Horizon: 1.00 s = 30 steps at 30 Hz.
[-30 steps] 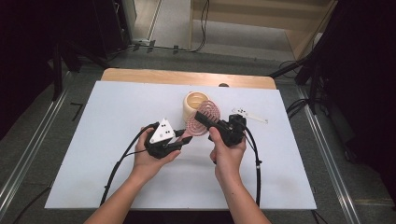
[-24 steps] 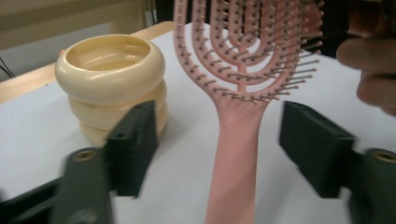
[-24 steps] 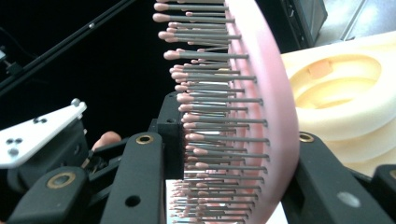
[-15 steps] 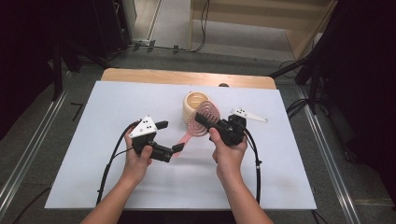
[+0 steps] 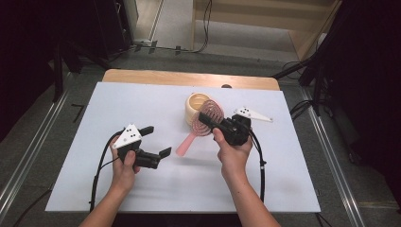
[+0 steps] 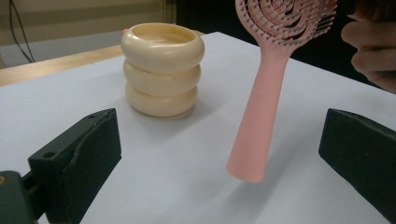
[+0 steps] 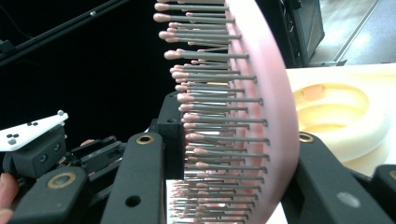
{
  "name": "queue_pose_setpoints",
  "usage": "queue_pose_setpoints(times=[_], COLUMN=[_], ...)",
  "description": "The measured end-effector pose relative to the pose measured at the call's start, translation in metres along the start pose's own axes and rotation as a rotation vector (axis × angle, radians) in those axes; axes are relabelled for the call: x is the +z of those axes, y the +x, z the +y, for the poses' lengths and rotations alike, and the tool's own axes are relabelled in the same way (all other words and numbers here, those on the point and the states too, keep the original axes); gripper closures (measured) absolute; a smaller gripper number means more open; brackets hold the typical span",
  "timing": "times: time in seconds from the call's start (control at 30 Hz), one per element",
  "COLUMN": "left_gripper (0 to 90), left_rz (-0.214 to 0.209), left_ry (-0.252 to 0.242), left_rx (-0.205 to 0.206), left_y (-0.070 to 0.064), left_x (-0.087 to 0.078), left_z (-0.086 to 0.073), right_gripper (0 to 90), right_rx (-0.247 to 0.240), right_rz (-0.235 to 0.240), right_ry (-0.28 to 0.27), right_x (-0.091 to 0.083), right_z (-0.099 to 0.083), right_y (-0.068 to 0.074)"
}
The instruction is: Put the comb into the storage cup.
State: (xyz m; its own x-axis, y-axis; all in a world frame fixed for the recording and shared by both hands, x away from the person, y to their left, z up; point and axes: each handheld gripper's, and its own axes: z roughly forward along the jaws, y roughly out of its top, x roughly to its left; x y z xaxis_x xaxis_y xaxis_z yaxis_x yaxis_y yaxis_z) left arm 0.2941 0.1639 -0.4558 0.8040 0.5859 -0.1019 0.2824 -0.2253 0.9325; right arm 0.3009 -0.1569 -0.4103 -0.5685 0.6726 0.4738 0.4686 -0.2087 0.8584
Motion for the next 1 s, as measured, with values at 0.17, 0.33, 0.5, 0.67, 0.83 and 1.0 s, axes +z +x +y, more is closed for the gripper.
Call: queue_pose_setpoints(times=[0.17,0.33,0.5,0.67,0.83,1.0], left_gripper=[0.0,0.0,0.0,0.0,0.0,0.0], left_rz=[0.02,0.035,0.056,0.078,0.105,0.134], left_ry=[-0.017,-0.035,-0.05,-0.063,-0.067,-0.079], left_rx=[0.012,0.013,0.017,0.012,0.01,0.0], left_y=[0.002,0.005,0.009,0.015,0.02,0.025], left_x=[-0.011,-0.022,-0.032,-0.044,-0.056,-0.068], left_z=[-0.005,-0.008,-0.014,-0.02,-0.027,-0.036], right_gripper=[62.1,62.1,62.1,62.1,62.2,62.2], right_rx=[-0.018,-0.038,-0.051,-0.049,-0.052,-0.061], right_rz=[-0.002,0.0,-0.003,-0.01,-0.013,-0.017], right_ry=[-0.003,-0.003,-0.007,-0.011,-0.014,-0.016], right_x=[-0.001,-0.002,-0.003,-0.003,-0.003,-0.005], right_z=[0.003,0.006,0.01,0.012,0.015,0.019], right_y=[0.001,0.003,0.002,0.0,-0.001,-0.003])
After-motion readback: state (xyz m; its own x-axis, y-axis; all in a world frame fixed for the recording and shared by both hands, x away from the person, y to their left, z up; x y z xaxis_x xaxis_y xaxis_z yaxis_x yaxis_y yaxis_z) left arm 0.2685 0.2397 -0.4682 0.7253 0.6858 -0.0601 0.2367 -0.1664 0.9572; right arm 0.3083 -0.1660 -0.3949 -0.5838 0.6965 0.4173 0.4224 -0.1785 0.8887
